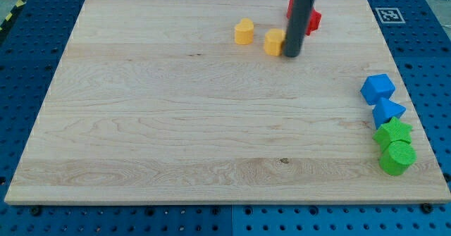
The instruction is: Move the blue blocks vertical below the red blocks
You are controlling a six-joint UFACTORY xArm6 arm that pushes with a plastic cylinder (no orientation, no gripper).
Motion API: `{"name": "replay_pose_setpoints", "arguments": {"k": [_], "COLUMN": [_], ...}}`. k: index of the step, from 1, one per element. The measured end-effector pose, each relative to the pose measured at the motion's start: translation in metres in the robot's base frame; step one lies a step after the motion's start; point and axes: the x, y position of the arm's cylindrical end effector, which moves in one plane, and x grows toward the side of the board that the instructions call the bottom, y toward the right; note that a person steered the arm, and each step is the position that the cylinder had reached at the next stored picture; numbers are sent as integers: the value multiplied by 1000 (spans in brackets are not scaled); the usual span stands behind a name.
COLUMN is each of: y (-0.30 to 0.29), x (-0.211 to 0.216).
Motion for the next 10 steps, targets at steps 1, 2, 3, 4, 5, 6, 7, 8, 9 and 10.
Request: {"name": "replay_pose_setpoints", "arguments": {"k": [1,2,3,4,5,6,7,8,9,10], "y": [-26,23,99,170,244,245,232,217,211,202], "x": [-22,-1,47,65,69,85,128,158,161,162]}}
